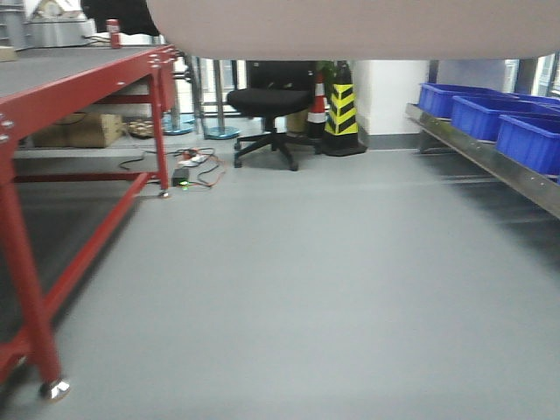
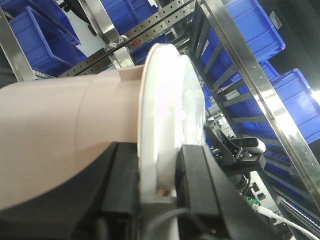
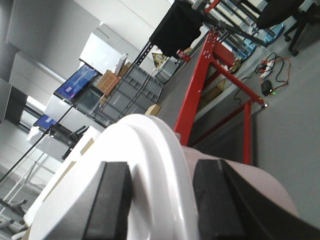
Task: Grab white bin and place on right shelf
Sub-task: 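Hold the bin raised while the base drives to the steel shelving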
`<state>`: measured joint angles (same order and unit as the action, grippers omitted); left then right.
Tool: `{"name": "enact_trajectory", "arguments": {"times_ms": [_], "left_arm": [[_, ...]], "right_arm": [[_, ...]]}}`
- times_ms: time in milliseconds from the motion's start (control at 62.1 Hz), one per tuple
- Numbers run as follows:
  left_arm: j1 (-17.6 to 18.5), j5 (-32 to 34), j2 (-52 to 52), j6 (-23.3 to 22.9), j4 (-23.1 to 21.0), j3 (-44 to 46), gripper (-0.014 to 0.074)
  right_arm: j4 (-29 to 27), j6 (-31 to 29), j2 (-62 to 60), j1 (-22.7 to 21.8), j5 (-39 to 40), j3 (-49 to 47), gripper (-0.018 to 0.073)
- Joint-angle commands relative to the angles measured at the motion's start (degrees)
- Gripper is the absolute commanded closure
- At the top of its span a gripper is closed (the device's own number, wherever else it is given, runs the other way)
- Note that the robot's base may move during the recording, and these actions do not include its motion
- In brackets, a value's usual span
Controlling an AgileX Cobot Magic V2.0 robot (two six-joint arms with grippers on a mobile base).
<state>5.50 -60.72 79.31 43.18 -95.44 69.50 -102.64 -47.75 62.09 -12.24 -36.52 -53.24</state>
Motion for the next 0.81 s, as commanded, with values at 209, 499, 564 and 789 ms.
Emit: {"name": "enact_trajectory", "arguments": {"times_ms": [209, 499, 564, 789], "left_arm": [[2.79, -11.73, -2.13, 1.35, -2.66, 2.05, 0.0722], [2.79, -11.73, -2.13, 1.35, -2.62, 2.05, 0.0722], [2.79, -11.73, -2.13, 1.35, -2.52, 2.05, 0.0722], [2.79, -11.73, -2.13, 1.35, -2.52, 2.05, 0.0722]], "right_arm": [[-5.72, 0.1, -1.8, 2.01, -14.08, -2.5, 0.0497], [-5.72, 0.1, -1.74, 2.01, -14.06, -2.5, 0.0497], [-5.72, 0.1, -1.74, 2.01, -14.06, -2.5, 0.0497], [-5.72, 0.1, -1.74, 2.01, -14.06, -2.5, 0.0497]]}}
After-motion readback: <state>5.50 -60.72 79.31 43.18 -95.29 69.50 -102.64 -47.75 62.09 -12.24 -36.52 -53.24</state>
